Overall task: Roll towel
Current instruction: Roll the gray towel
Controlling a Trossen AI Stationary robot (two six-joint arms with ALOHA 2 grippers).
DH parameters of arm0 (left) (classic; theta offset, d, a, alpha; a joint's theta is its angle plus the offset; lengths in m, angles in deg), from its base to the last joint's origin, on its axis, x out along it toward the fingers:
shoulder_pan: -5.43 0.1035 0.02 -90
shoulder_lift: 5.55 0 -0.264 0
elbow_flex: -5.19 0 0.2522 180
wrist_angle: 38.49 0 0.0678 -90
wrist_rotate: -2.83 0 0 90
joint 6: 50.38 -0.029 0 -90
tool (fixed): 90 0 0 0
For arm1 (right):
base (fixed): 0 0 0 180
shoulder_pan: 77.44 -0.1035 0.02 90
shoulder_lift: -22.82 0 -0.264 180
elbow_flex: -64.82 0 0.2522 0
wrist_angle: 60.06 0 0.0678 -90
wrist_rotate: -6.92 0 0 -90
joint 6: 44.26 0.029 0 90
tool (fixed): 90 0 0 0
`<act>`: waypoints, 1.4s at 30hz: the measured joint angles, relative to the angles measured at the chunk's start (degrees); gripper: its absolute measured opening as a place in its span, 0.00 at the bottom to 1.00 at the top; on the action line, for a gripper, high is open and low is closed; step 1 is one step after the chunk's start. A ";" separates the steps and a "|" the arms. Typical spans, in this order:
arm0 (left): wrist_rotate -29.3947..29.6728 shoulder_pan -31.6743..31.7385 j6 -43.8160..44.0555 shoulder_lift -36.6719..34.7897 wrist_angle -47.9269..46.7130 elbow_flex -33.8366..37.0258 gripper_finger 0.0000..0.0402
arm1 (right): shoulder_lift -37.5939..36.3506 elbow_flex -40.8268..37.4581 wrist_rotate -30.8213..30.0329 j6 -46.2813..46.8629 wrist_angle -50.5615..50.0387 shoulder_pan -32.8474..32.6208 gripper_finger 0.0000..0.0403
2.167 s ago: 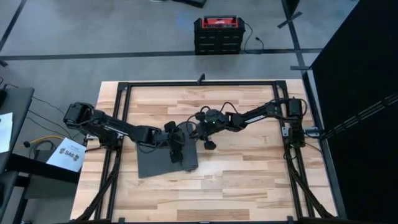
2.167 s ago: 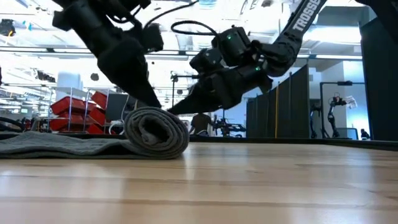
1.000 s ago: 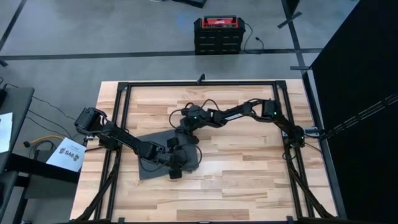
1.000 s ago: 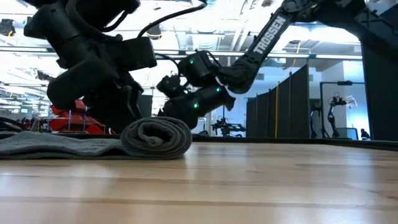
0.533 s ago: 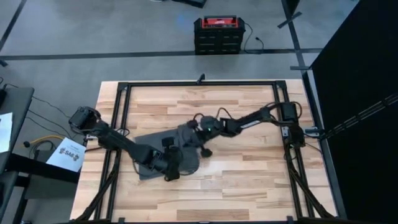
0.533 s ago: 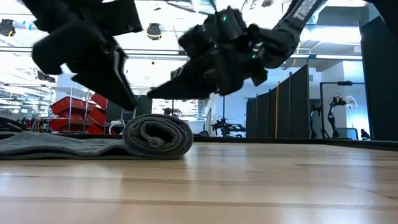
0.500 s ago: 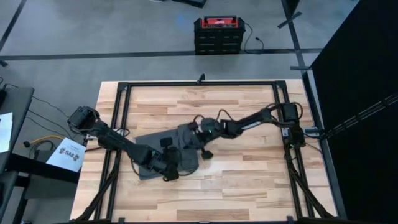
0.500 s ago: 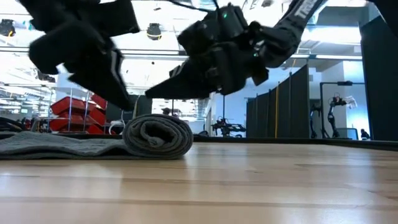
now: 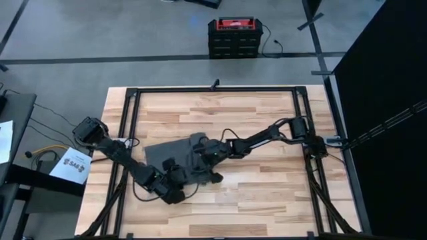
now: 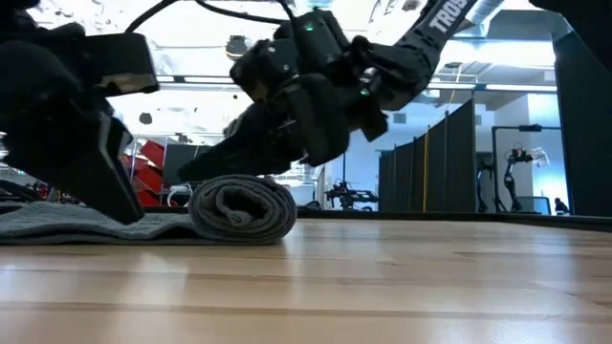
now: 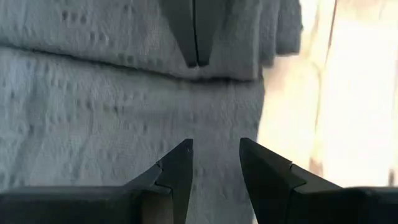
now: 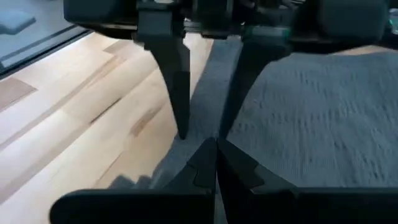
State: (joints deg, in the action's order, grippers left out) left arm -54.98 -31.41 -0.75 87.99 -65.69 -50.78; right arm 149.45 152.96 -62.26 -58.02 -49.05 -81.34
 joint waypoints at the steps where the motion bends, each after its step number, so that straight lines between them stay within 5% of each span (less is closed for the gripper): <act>1: 0.06 -0.44 0.67 0.06 -0.05 0.19 0.29 | 0.82 1.23 0.36 -0.19 -1.02 -0.18 0.00; 13: 1.75 -4.28 9.28 5.19 -5.18 -0.05 0.29 | 2.96 6.13 2.60 -7.15 -15.12 -0.99 0.00; 20: 2.18 -5.87 12.65 5.11 -9.68 -0.05 0.29 | 2.75 6.09 7.63 -7.78 -16.02 -1.47 0.00; 33: 3.65 -5.92 11.68 4.73 -9.30 0.25 0.29 | 0.19 5.90 8.13 -7.76 -12.56 -1.79 0.00; 38: 5.39 -5.56 8.71 2.07 -10.34 0.08 0.29 | -7.97 0.71 3.15 -7.67 -14.25 -1.81 0.00; 42: 8.81 -4.44 4.66 -0.48 -9.71 -1.70 0.29 | -17.30 -7.82 -10.54 -3.87 -17.55 -1.71 0.00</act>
State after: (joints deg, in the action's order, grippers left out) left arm -46.17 -35.85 3.91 87.51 -75.40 -52.48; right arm 132.15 145.14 -72.80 -61.89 -66.60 -83.05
